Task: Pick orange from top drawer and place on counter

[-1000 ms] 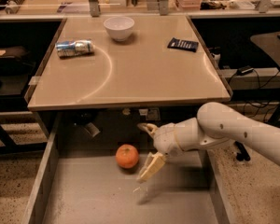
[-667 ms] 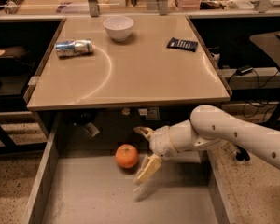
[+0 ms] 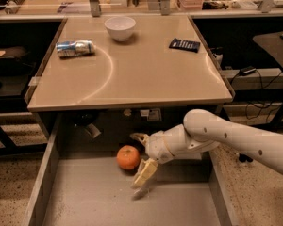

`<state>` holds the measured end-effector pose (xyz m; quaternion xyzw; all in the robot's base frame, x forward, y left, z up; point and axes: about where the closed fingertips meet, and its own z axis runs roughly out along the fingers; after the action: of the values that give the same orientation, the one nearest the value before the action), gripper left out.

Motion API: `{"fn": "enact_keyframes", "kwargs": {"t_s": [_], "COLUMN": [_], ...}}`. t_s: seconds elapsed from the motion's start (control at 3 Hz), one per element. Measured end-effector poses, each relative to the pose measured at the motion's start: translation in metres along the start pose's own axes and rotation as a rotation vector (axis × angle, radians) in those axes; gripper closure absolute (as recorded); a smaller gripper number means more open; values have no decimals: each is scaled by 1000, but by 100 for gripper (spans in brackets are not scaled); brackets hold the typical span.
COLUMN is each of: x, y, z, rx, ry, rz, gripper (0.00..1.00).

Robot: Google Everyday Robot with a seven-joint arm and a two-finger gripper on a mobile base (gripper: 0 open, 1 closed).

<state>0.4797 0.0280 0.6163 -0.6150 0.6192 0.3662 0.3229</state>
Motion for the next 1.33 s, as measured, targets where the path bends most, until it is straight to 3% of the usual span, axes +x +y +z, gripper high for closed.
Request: {"fn": "enact_keyframes", "kwargs": {"t_s": [0.33, 1.33], "x": [-1, -1], "y": [-3, -3], "z": [5, 6], "rx": [-16, -16], "ry": [-13, -13], "rz": [20, 20], "gripper": [0, 64]}}
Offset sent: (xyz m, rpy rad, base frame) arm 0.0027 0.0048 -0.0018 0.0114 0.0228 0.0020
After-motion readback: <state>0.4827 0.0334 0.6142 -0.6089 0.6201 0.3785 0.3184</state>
